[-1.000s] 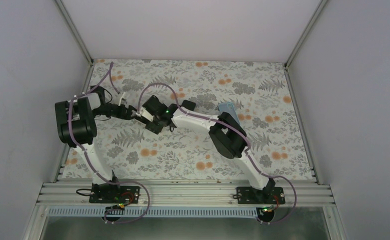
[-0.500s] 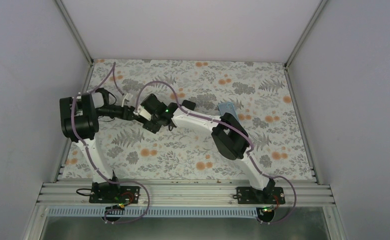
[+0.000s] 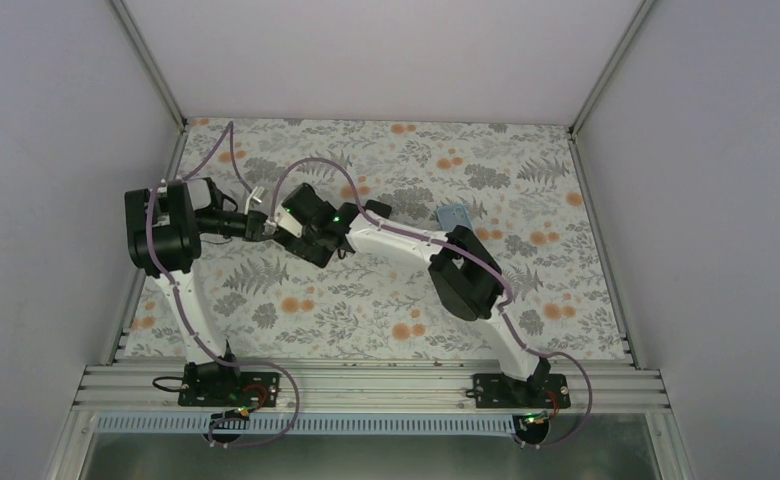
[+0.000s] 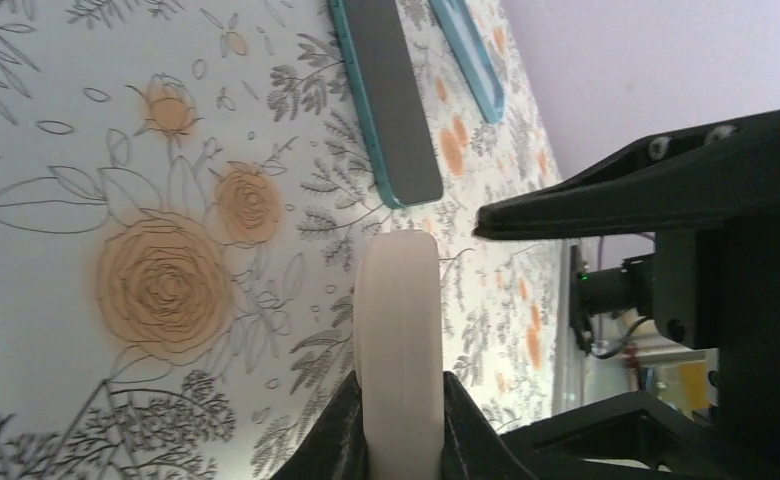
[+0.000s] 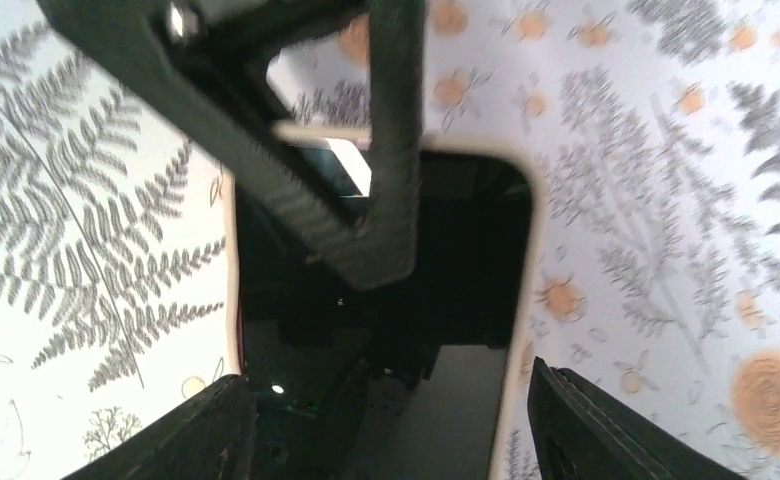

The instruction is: Take the phone out of the phone case

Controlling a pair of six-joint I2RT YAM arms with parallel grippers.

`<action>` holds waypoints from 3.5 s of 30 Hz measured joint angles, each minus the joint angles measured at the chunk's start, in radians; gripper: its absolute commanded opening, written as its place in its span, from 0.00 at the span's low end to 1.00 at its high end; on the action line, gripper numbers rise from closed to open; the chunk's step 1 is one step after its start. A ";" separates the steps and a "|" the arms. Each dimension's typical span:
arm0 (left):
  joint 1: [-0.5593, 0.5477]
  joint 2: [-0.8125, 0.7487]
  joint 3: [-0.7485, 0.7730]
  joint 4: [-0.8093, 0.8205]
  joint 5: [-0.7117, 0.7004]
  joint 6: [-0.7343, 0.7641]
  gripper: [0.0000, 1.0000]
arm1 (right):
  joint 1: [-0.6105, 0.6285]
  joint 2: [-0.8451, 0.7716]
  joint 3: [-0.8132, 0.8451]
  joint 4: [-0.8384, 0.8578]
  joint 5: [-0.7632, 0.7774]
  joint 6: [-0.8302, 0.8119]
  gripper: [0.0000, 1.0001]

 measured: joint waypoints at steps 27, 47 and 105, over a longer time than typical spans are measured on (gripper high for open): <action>-0.303 -0.330 0.079 0.032 -0.213 0.144 0.02 | -0.407 -0.441 -0.314 -0.313 -0.702 -0.391 0.79; -0.571 -0.421 0.359 -0.127 -0.270 0.178 0.02 | -0.555 -0.809 -0.645 -0.315 -0.846 -0.581 0.67; -0.680 -0.442 0.406 -0.126 -0.308 0.124 0.02 | -0.649 -0.719 -0.686 -0.304 -0.980 -0.670 0.20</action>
